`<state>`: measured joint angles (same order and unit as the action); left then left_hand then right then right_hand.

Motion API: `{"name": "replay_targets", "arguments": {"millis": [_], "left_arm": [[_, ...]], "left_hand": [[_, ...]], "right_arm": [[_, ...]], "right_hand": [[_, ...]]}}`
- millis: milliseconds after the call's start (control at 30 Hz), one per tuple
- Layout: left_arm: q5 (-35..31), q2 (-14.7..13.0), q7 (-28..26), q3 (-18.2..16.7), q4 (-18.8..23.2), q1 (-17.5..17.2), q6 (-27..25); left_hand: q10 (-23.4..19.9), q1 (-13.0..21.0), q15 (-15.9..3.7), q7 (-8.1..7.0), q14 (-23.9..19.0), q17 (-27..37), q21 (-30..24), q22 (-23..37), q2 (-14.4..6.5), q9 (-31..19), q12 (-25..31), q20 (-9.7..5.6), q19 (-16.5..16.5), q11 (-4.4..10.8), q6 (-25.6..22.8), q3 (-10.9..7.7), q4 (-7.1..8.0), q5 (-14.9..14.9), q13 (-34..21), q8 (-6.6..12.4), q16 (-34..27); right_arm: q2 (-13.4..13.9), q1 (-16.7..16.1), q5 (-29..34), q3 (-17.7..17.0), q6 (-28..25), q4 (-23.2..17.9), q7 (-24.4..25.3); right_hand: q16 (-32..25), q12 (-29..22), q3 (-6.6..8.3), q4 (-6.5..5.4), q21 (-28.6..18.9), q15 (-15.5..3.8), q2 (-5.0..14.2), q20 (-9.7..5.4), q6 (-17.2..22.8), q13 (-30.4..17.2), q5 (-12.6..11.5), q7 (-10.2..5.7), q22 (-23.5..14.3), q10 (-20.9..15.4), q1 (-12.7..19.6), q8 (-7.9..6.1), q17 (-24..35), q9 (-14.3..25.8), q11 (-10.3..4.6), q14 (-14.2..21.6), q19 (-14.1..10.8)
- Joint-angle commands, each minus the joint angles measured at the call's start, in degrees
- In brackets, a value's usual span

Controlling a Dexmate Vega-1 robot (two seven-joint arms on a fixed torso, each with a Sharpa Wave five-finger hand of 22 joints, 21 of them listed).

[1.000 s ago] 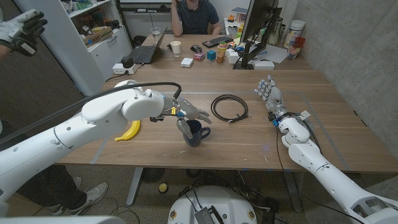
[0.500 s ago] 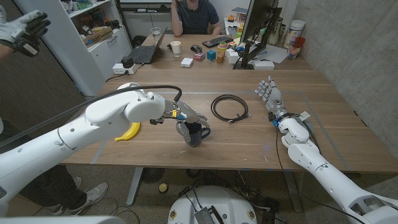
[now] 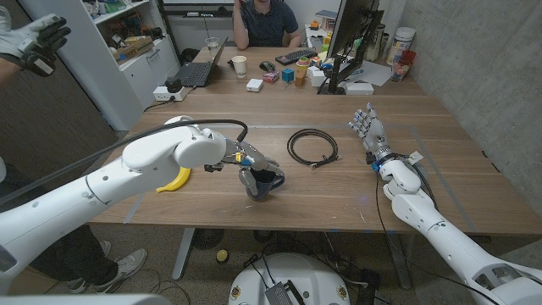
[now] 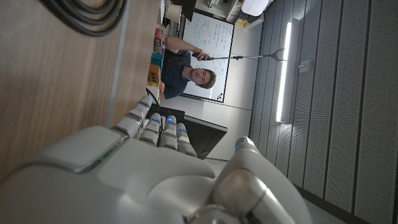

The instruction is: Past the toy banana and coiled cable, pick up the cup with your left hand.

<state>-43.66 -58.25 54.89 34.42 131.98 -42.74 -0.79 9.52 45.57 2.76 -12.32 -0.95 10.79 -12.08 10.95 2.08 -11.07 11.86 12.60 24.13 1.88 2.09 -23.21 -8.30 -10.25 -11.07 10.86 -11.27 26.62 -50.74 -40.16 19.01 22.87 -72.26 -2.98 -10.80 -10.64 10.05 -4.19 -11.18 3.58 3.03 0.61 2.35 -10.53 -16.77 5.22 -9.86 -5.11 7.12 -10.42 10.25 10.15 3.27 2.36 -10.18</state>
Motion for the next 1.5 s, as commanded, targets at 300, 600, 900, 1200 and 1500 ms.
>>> {"name": "replay_targets", "arguments": {"millis": [300,600,900,1200,1500], "left_arm": [[-12.3,-2.0,-13.7,-1.1,2.7,-7.5,2.3],[-22.1,-3.0,-29.3,-4.6,3.1,-15.7,0.7],[-24.1,-2.2,-33.7,-6.8,2.4,-18.7,-0.5],[-23.6,-1.3,-33.1,-7.3,1.6,-18.4,-0.1],[-23.1,-0.8,-34.0,-8.6,2.2,-18.9,-1.0]], "left_hand": [[-14.4,12.8,-5.81,1.92,-14.2,1.3,-7.2,0.9,-5.6,-0.7,3.9,-1.68,18.2,0.02,-16.6,0.63,-1.3,0.1,-0.4,4.26,-4.0],[-32.9,25.0,-11.87,6.65,-27.6,4.9,-14.3,0.3,-6.5,-2.2,12.3,-13.48,32.3,2.36,-39.2,2.76,-1.63,-0.2,-6.5,12.22,-12.0],[-39.2,30.1,-14.44,14.95,-36.2,3.6,-19.0,0.8,-7.1,-2.4,15.7,-19.71,37.1,3.93,-53.0,1.35,-1.72,-0.7,-10.2,16.14,-12.8],[-39.6,31.3,-14.59,15.69,-37.6,3.4,-20.3,1.0,-7.6,-2.3,16.1,-20.74,37.6,3.48,-54.1,0.82,-1.65,-0.7,-11.1,15.96,-12.6],[-39.9,31.5,-14.61,16.0,-38.7,3.0,-21.1,1.1,-7.6,-2.3,16.4,-21.21,37.8,3.26,-54.3,0.71,-1.51,-0.7,-11.5,15.66,-12.3]], "right_arm": [[-0.4,1.1,0.4,0.0,0.4,1.6,-0.2],[-0.6,1.4,0.5,-0.1,0.6,2.0,0.3],[-1.0,2.5,0.9,0.2,0.8,2.9,0.2],[-1.6,3.5,0.9,0.5,0.4,3.9,0.2],[-1.7,3.7,0.8,0.4,0.6,4.2,0.1]], "right_hand": [[-0.2,-0.4,-0.13,0.04,-0.1,0.59,0.34,0.11,0.3,-0.2,-0.4,0.17,-0.2,-0.7,-0.2,-0.47,0.1,0.1,0.02,-0.1,0.3],[-0.2,-0.4,-0.15,0.09,-0.1,0.54,0.38,0.14,0.4,-0.2,-0.5,0.16,-0.2,-0.7,-0.1,-0.46,0.1,0.1,0.03,0.0,0.3],[-0.2,-0.4,-0.15,0.14,-0.1,0.51,0.46,0.1,0.5,-0.2,-0.5,0.17,-0.2,-0.9,0.0,-0.49,0.1,0.1,0.0,0.1,0.3],[-0.2,-0.5,-0.15,0.19,-0.1,0.57,0.53,0.08,0.5,-0.2,-0.5,0.19,-0.2,-1.1,0.0,-0.49,0.1,0.1,0.05,0.2,0.3],[-0.2,-0.5,-0.17,0.23,-0.1,0.56,0.57,0.05,0.5,-0.2,-0.6,0.21,-0.2,-1.0,0.1,-0.48,0.1,0.1,0.03,0.2,0.3]]}}
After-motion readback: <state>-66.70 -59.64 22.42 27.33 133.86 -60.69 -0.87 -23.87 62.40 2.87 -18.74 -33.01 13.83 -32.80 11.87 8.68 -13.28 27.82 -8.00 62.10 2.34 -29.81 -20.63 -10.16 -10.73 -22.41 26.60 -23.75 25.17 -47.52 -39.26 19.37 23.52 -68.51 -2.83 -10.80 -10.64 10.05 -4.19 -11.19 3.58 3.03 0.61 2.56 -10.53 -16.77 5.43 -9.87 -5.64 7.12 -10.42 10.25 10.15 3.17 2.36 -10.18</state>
